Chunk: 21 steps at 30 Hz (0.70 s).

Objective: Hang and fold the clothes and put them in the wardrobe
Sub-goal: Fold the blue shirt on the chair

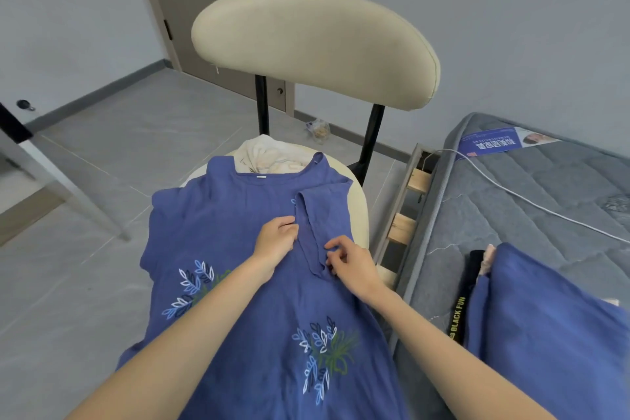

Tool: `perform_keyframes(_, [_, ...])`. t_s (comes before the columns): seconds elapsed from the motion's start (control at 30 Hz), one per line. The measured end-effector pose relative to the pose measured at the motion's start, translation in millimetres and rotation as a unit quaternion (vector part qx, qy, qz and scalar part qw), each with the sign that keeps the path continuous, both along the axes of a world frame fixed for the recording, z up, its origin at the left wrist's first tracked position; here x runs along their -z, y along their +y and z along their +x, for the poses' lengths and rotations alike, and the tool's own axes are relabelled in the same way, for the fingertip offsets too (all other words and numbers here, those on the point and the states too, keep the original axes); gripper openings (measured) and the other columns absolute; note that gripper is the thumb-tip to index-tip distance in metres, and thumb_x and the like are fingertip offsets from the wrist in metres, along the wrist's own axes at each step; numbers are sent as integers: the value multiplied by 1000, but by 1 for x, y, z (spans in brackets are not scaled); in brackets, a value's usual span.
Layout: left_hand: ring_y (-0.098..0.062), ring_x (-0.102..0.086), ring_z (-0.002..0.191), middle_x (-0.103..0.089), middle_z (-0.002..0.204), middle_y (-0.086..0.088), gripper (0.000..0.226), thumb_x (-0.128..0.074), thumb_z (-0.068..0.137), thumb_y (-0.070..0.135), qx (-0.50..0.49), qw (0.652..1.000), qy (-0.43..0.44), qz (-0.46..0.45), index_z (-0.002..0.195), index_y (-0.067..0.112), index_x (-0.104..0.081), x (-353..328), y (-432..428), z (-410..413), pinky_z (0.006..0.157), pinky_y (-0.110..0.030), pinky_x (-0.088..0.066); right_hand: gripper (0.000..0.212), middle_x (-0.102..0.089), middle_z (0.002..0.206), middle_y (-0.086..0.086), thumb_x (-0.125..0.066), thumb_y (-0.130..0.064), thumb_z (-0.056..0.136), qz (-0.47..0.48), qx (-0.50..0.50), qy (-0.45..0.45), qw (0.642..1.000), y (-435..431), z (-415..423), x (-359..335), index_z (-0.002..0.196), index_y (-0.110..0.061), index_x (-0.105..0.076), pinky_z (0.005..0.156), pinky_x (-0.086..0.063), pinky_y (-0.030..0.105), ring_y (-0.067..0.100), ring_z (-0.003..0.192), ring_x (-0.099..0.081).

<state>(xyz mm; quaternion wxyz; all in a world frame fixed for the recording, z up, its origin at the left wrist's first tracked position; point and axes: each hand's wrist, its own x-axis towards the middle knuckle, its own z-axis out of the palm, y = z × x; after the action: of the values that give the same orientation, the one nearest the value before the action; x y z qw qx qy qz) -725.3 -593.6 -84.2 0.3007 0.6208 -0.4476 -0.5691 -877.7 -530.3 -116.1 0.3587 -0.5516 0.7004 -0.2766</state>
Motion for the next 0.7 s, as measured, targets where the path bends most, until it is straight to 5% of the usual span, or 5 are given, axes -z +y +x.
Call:
perform_keyframes(0.33, [-13, -61, 75, -65, 97, -2, 20, -49, 95, 8, -149, 985, 14, -85, 112, 12, -58, -20, 8, 115, 59, -15, -53, 14, -65, 92, -7, -47, -19, 95, -75, -43, -8, 996, -17, 54, -53, 103, -23, -58, 67, -48, 31, 15, 72, -58])
perform_keyframes(0.47, [-13, -53, 62, -59, 80, 1, 22, -47, 94, 4, -254, 965, -7, -69, 114, 7, -56, -6, 9, 166, 47, -13, -44, 20, -60, 111, -6, -49, -16, 95, -115, -117, 23, 986, -33, 101, -50, 112, -18, -59, 83, -43, 24, 13, 102, -52])
perform_keyframes(0.57, [-18, -52, 70, -58, 86, -7, 28, -50, 91, 6, -305, 951, -29, -34, 118, 2, -53, 11, 8, 193, 63, -26, -45, 27, -54, 125, -1, -48, -14, 96, -127, -181, 68, 973, -46, 133, -46, 122, -15, -56, 88, -33, 17, 15, 118, -42])
perform_keyframes(0.7, [-24, -51, 111, -51, 131, -12, 44, -55, 93, 17, -297, 954, -33, 14, 134, 6, -44, 29, 3, 210, 94, -33, -40, 38, -42, 143, 2, -47, -13, 97, -121, -259, 124, 950, -66, 166, -37, 134, -12, -49, 103, -25, 17, 17, 136, -28])
